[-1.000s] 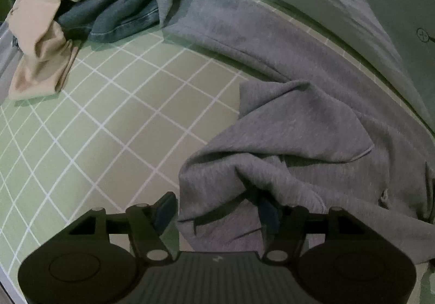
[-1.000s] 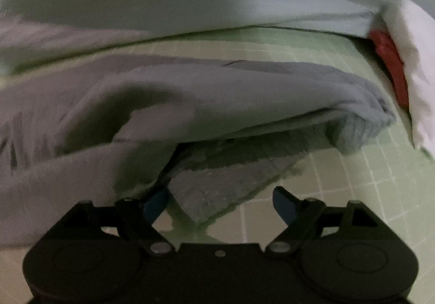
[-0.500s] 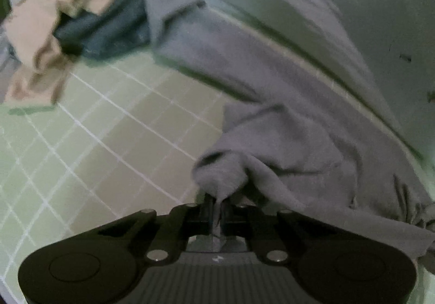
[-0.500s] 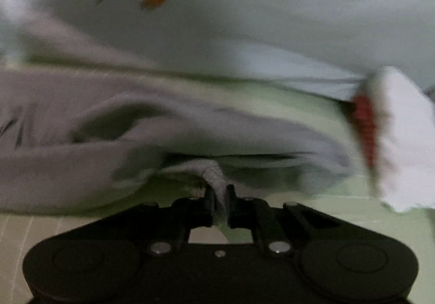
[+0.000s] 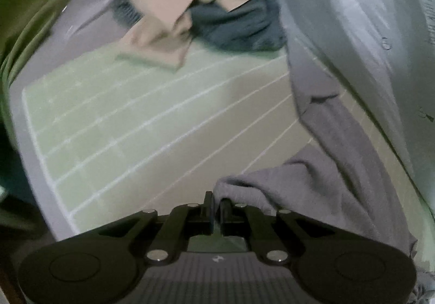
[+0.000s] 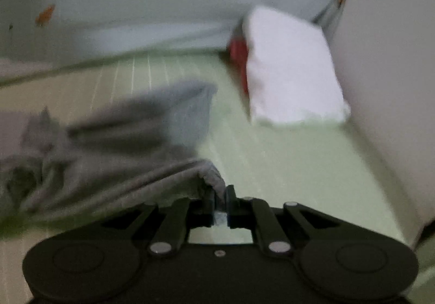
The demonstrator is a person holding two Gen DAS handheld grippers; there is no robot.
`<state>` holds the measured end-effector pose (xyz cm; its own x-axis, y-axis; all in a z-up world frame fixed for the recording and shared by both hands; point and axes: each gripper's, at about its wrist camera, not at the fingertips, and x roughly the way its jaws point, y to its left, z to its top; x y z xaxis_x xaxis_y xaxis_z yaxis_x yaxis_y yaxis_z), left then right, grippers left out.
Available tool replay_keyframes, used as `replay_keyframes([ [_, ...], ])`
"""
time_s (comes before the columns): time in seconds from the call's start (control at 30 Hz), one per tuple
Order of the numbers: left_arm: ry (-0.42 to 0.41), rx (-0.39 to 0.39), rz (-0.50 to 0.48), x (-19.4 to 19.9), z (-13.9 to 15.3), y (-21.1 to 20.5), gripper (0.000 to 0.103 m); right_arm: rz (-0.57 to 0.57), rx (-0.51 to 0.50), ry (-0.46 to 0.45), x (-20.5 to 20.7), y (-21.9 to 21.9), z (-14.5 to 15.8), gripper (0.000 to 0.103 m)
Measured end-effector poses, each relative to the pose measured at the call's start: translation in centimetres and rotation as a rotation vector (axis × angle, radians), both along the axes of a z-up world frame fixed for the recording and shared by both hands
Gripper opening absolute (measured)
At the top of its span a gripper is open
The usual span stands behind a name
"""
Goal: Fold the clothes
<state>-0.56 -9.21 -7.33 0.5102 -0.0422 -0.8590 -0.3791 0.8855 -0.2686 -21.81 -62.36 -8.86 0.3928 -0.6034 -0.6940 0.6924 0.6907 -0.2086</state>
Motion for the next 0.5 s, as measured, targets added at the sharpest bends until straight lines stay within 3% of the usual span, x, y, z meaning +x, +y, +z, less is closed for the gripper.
replay_keyframes([
  [0.2,-0.002,0.026,-0.04,-1.2,-0.1,-0.9,0.004,-0.021,0.063,0.016,-1.4,1.7,-0.4,0.009],
  [0.3,-0.01,0.026,-0.054,-1.1,-0.1,-1.6,0.004,-0.049,0.075,-0.015,-1.4,1.2,0.1,0.024],
  [0.37,-0.007,0.026,-0.065,-1.1,-0.3,-1.9,0.004,-0.073,0.097,-0.06,-1.4,1.0,0.6,0.039],
  [0.5,0.008,0.028,-0.077,-0.7,-0.6,-2.6,0.004,-0.078,0.127,-0.127,-1.0,1.5,1.1,0.05],
])
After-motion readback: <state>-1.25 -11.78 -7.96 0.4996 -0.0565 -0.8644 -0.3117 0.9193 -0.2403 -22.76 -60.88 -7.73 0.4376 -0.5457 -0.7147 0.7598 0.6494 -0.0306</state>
